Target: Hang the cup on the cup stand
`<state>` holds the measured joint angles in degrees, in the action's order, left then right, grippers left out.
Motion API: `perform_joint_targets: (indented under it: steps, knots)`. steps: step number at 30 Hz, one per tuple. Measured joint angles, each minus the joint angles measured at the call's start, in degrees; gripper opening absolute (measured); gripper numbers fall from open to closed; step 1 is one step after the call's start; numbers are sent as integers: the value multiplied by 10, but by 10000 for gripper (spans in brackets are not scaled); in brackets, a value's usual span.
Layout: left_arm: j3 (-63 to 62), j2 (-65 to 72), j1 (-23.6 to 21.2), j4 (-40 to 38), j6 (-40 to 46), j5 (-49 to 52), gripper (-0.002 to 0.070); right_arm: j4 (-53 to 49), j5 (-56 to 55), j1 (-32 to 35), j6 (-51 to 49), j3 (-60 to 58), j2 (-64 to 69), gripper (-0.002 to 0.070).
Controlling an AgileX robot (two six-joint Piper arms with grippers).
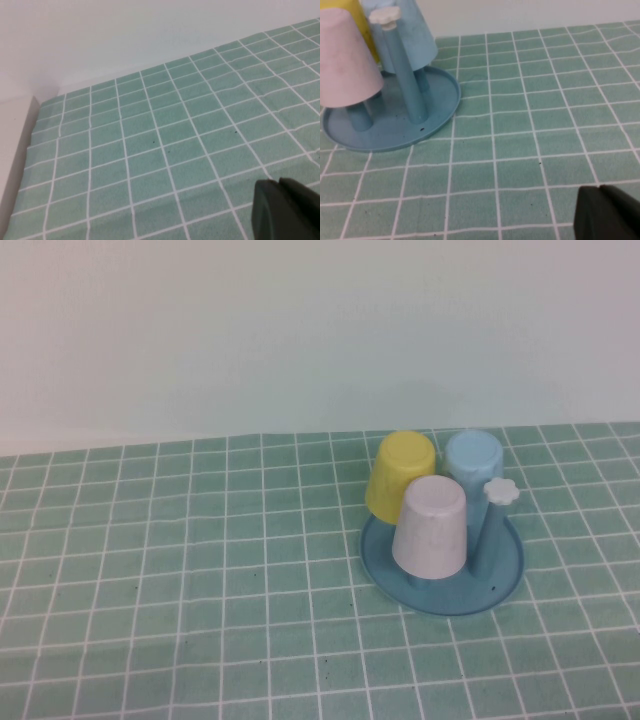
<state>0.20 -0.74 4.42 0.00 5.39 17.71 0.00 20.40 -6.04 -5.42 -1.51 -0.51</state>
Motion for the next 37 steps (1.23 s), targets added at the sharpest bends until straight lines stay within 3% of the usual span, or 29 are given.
perform_joint_targets:
  steps: [37]
  knots:
    - [0,-8,1,0,-1,0,-1,0,0,0,-2,0,0,-1]
